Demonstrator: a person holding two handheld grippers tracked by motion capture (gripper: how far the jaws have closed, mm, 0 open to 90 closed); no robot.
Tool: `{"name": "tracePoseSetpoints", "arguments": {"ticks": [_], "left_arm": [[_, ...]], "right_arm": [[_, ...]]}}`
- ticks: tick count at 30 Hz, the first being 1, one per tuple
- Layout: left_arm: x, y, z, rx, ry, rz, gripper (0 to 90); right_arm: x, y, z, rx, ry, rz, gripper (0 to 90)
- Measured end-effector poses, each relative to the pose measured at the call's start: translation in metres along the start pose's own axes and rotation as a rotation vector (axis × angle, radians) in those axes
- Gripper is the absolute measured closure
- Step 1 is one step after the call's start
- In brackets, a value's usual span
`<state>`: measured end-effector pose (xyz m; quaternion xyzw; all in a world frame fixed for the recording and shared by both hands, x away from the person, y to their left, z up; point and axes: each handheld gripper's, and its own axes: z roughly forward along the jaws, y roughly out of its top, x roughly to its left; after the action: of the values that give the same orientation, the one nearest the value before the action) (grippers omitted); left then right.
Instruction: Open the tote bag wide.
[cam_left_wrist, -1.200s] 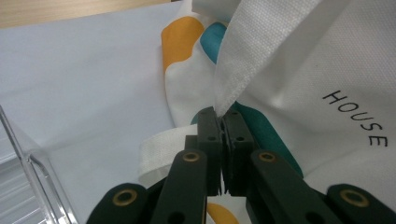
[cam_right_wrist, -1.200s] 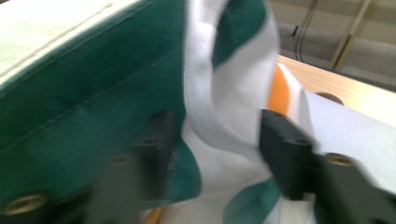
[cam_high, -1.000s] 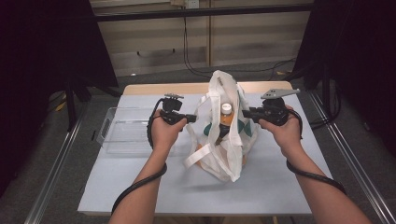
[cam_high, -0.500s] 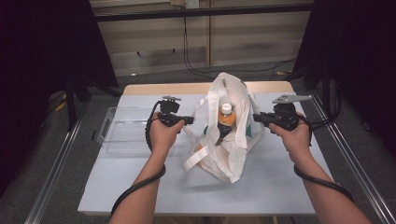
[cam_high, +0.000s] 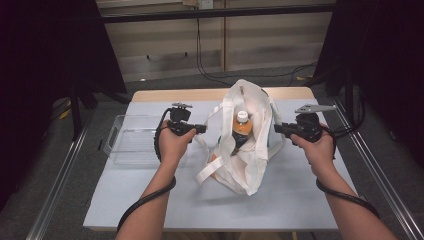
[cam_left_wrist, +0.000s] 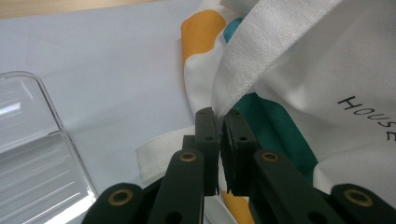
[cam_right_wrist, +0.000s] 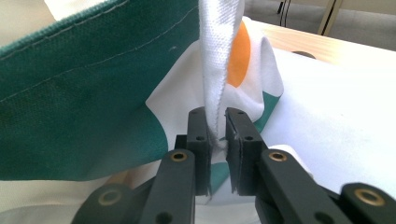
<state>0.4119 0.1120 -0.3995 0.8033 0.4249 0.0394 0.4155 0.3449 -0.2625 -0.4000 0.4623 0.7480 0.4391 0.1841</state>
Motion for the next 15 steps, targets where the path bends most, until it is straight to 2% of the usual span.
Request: {"name": "tracePoseSetpoints", "arguments": {"ticks": [5,11,12,15], "left_arm": [[-0.002,0.002,0.001,-0.014,-0.011,-0.007,78.8],[-0.007,0.006,0.004,-0.028,-0.020,0.016,65.8],[-0.008,0.008,0.004,-0.013,-0.026,0.032,64.1],[-0.011,0.012,0.003,-0.031,-0.024,0.037,59.1]], "right_arm": [[0.004,0.006,0.001,0.000,0.007,-0.012,80.9],[0.011,0.012,0.005,0.001,0.019,-0.034,80.8],[0.012,0.012,0.005,0.003,0.018,-0.034,80.8],[0.014,0.014,0.005,0.004,0.021,-0.035,80.8]]}}
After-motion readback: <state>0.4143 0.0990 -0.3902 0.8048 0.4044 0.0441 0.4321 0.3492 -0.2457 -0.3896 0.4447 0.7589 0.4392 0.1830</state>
